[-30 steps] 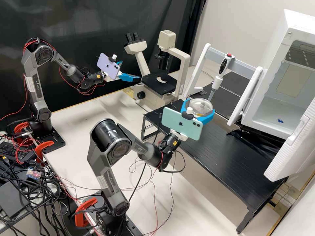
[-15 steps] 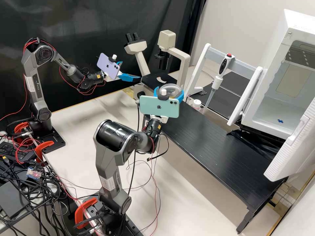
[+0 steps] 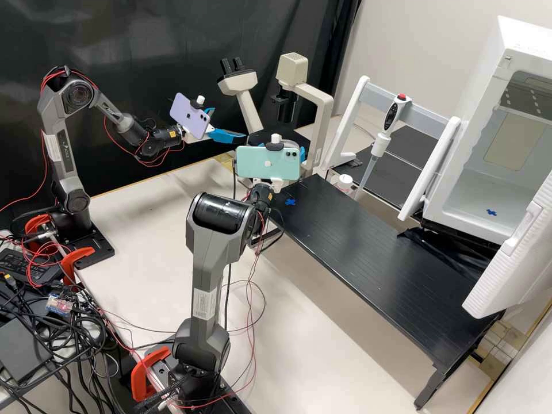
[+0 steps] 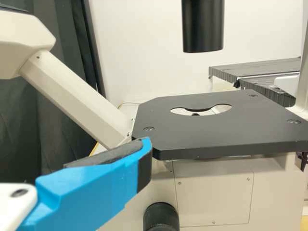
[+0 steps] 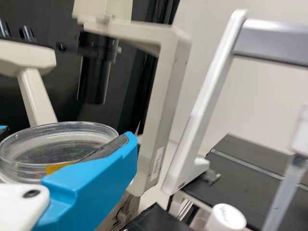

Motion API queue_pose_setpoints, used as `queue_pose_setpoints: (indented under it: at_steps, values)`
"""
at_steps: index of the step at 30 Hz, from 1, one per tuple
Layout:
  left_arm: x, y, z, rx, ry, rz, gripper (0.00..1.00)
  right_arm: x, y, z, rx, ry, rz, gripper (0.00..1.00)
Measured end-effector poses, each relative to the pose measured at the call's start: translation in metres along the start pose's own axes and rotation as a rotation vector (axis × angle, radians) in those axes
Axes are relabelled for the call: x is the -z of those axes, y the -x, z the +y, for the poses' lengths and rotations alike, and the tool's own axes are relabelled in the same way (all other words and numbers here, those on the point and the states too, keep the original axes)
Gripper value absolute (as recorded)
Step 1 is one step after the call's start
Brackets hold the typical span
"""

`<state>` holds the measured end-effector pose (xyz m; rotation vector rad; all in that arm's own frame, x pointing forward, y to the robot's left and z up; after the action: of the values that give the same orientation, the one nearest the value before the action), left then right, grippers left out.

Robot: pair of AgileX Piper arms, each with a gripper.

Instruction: Move the petri dish to the microscope

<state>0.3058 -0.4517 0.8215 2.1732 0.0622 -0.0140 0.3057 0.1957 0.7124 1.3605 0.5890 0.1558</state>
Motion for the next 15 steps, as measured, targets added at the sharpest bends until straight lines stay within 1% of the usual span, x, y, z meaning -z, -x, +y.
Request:
queue_pose_setpoints:
  at_steps: [2, 7, 10, 12, 13, 15]
  values:
    - [0.000, 0.000, 0.000, 0.000, 0.000, 0.000, 1.00, 0.004, -0.009, -0.005, 0.014, 0.002, -0.012, 0.00]
    - [0.000, 0.000, 0.000, 0.000, 0.000, 0.000, 1.00, 0.014, -0.030, -0.015, 0.051, 0.047, -0.026, 0.00]
    - [0.000, 0.000, 0.000, 0.000, 0.000, 0.000, 1.00, 0.020, -0.042, -0.016, 0.053, 0.058, -0.034, 0.00]
    - [0.000, 0.000, 0.000, 0.000, 0.000, 0.000, 1.00, 0.021, -0.051, -0.016, 0.053, 0.060, -0.050, 0.00]
    - [0.000, 0.000, 0.000, 0.000, 0.000, 0.000, 1.00, 0.023, -0.055, -0.015, 0.052, 0.050, -0.058, 0.00]
    - [0.000, 0.000, 0.000, 0.000, 0.000, 0.000, 1.00, 0.024, -0.061, -0.015, 0.057, 0.050, -0.069, 0.00]
